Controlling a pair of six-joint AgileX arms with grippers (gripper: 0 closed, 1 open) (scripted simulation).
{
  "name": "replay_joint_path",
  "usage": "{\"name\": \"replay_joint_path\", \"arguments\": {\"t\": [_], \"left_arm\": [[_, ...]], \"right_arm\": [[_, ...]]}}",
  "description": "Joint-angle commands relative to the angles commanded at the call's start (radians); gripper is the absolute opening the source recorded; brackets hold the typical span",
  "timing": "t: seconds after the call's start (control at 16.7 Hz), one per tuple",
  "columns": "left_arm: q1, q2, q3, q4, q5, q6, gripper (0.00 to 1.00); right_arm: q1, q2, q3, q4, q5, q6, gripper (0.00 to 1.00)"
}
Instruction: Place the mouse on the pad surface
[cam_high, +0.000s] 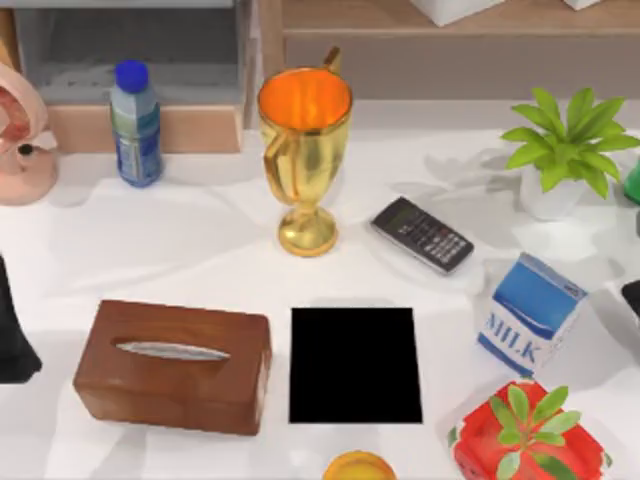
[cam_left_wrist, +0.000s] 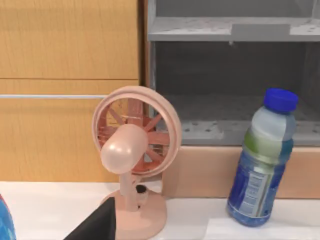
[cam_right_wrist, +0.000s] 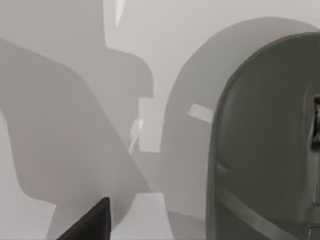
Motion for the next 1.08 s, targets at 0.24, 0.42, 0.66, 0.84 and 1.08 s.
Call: {"name": "replay_joint_path", "arguments": {"t": [0.24, 0.42, 0.66, 0.84, 1.08], "left_arm": [[0.0, 0.0, 0.0, 0.0, 0.0, 0.0, 1.0], [0.0, 0.0, 0.0, 0.0, 0.0, 0.0, 1.0], [0.0, 0.0, 0.0, 0.0, 0.0, 0.0, 1.0], [0.0, 0.0, 0.0, 0.0, 0.0, 0.0, 1.0], [0.0, 0.0, 0.0, 0.0, 0.0, 0.0, 1.0]], "right_arm": [[0.0, 0.0, 0.0, 0.0, 0.0, 0.0, 0.7], [0.0, 0.0, 0.0, 0.0, 0.0, 0.0, 0.47], [0.0, 0.0, 0.0, 0.0, 0.0, 0.0, 0.17], [0.0, 0.0, 0.0, 0.0, 0.0, 0.0, 0.0], [0.0, 0.0, 0.0, 0.0, 0.0, 0.0, 0.0]]}}
